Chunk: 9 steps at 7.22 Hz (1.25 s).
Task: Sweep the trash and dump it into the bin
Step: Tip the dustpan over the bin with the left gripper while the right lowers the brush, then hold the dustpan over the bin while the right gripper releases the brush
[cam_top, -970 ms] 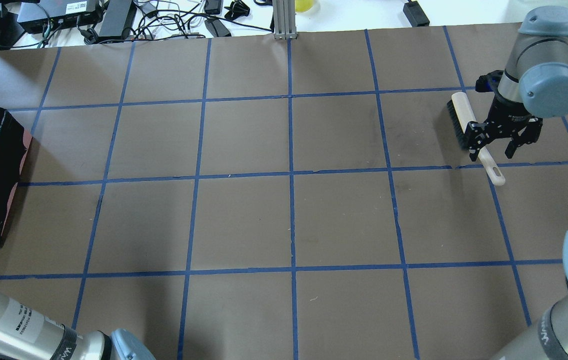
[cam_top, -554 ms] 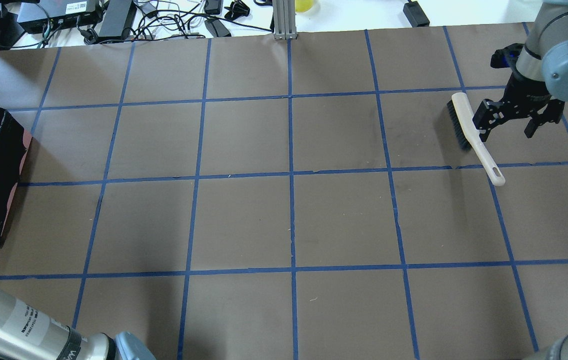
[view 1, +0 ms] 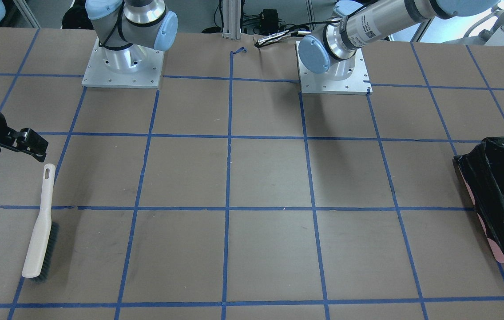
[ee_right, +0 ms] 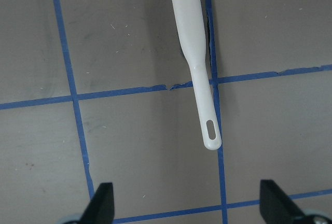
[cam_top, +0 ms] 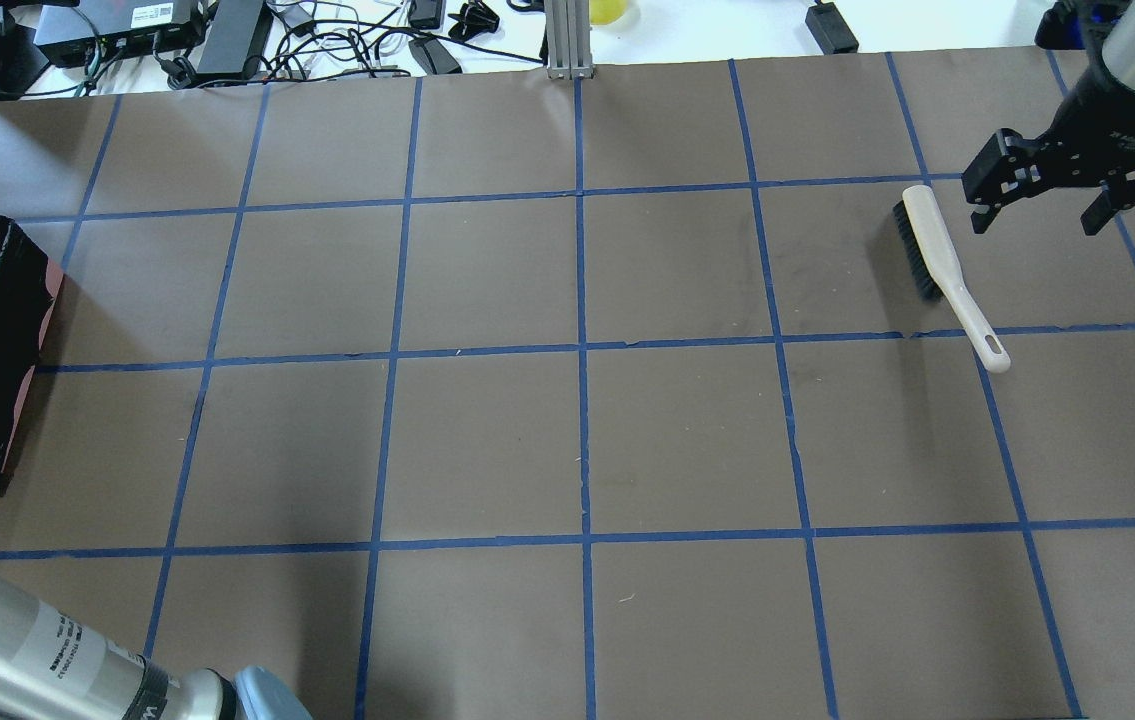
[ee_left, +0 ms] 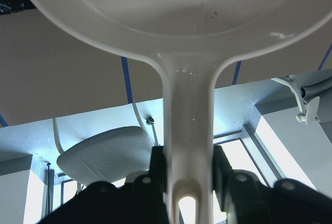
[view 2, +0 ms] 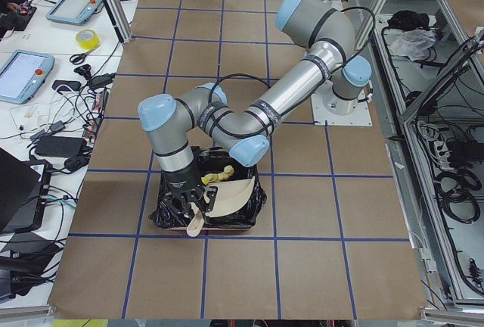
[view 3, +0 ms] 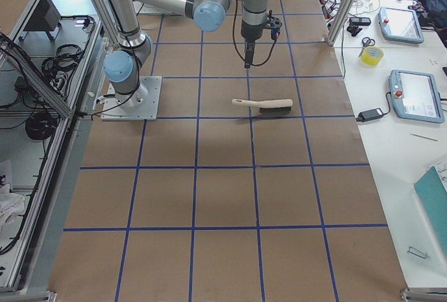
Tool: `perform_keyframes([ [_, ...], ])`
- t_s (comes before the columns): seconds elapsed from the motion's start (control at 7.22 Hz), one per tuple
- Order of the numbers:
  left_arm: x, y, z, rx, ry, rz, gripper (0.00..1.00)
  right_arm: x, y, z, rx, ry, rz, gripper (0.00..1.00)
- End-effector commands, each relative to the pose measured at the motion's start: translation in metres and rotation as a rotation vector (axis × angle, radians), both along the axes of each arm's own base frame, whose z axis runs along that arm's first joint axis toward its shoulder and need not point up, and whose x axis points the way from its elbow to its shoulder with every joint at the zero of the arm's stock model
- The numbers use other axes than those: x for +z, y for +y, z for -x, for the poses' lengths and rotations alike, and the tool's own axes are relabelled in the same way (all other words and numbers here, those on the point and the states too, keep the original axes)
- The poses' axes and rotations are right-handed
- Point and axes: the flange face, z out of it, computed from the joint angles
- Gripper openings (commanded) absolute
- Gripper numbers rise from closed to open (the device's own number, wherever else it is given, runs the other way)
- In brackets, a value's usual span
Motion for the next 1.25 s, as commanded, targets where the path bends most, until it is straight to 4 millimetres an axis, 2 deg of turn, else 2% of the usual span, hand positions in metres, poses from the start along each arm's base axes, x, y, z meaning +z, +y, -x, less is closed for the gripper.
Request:
perform_keyframes([
  [0.0, 0.005, -0.004, 0.008, -0.007, -0.028, -0.025, 0.0, 0.015, 0.013, -0.047, 0.035, 0.021, -0.046, 1.0],
  [0.14, 0.017, -0.009, 0.021, -0.021, -0.05, -0.028, 0.0, 0.012, 0.014, -0.067, 0.007, 0.006, -0.044, 1.0],
  [0.28, 0.028, -0.012, 0.032, -0.027, -0.081, -0.042, 0.0, 0.01, 0.019, -0.107, -0.043, 0.022, -0.038, 1.0],
  [0.42, 0.039, -0.018, 0.048, -0.037, -0.118, -0.057, 0.0, 0.013, 0.023, -0.141, 0.011, 0.008, -0.007, 1.0],
  [0.55, 0.049, -0.025, 0.063, -0.05, -0.159, -0.063, 0.0, 0.02, 0.025, -0.142, 0.006, -0.016, 0.013, 1.0],
  [0.69, 0.045, -0.025, 0.067, -0.048, -0.189, -0.059, 0.0, 0.024, 0.028, -0.143, 0.01, -0.018, 0.019, 1.0],
  [0.83, 0.035, -0.019, 0.071, -0.045, -0.206, -0.048, 0.0, 0.047, 0.045, -0.145, 0.015, -0.053, 0.067, 1.0],
  [1.11, 0.025, -0.003, 0.085, -0.044, -0.229, -0.025, 0.0, 0.049, 0.05, -0.149, 0.157, -0.094, 0.073, 1.0],
])
